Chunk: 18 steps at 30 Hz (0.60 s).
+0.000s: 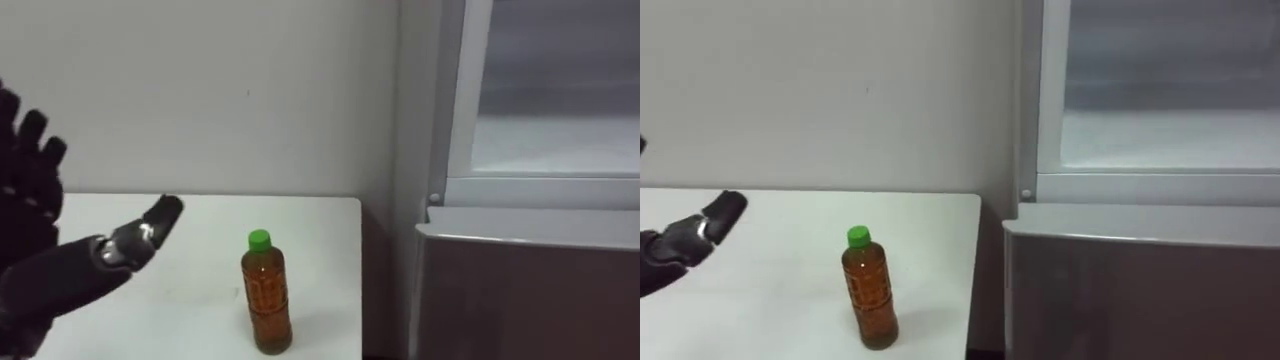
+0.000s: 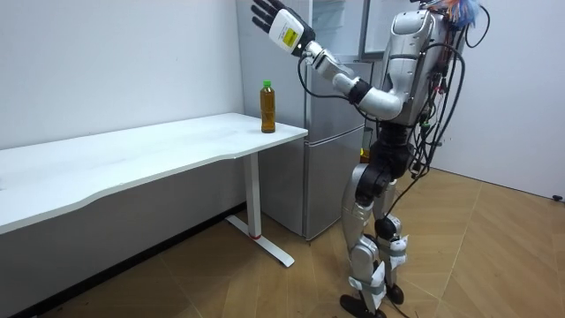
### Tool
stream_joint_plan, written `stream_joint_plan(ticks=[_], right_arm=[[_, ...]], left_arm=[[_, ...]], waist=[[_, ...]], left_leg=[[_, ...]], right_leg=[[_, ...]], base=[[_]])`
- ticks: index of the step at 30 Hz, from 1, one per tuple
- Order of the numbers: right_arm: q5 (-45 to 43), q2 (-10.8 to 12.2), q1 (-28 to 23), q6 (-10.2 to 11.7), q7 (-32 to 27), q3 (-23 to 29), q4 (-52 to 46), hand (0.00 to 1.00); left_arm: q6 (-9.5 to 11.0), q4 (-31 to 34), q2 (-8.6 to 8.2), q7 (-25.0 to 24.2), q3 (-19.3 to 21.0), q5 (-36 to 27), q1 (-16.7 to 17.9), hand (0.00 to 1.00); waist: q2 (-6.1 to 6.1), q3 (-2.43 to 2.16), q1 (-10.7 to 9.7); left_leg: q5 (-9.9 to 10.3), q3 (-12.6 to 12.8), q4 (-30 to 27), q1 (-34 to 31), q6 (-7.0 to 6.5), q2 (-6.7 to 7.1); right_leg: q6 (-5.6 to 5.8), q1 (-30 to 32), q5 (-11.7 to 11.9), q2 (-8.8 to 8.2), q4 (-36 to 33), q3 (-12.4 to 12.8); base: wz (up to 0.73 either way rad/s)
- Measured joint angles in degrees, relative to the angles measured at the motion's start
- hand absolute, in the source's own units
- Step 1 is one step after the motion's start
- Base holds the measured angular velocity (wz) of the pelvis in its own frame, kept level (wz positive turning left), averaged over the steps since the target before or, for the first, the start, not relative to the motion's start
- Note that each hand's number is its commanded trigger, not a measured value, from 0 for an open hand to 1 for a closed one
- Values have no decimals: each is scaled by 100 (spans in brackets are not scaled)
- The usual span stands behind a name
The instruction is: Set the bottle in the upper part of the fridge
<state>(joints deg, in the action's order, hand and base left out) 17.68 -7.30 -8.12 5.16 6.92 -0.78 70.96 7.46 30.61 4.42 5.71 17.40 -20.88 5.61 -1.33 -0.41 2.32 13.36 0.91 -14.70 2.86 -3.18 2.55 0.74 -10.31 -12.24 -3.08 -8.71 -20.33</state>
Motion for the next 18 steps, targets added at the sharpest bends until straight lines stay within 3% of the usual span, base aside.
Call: stream_joint_plan(ticks=[4,8,14,18], right_arm=[[-164,32,-142,47,-64,215,-160,0],[-170,28,-319,53,-94,374,-243,0],[-207,20,-467,-56,-84,661,-441,0],[-177,45,-536,-107,-188,653,-594,0]], left_arm=[[42,-28,-58,312,599,-34,196,0],[215,-436,-69,759,1011,-859,430,0],[209,-1067,-74,1309,1147,-1459,803,0],[193,-2073,-75,1527,1038,-1674,919,0]], waist=[[-58,41,147],[-69,45,217],[-66,49,259],[-46,41,268]], left_leg=[[-3,-34,110,70,-13,10],[-2,-79,104,90,-19,23],[-6,-90,109,127,-23,35],[-6,-79,114,161,-24,31]], right_leg=[[1,-30,0,20,-13,28],[11,-61,-6,12,-16,-18],[10,-68,-21,-22,-5,11],[8,-84,-29,-7,-18,47]], base=[[-1],[6],[0],[-3]])
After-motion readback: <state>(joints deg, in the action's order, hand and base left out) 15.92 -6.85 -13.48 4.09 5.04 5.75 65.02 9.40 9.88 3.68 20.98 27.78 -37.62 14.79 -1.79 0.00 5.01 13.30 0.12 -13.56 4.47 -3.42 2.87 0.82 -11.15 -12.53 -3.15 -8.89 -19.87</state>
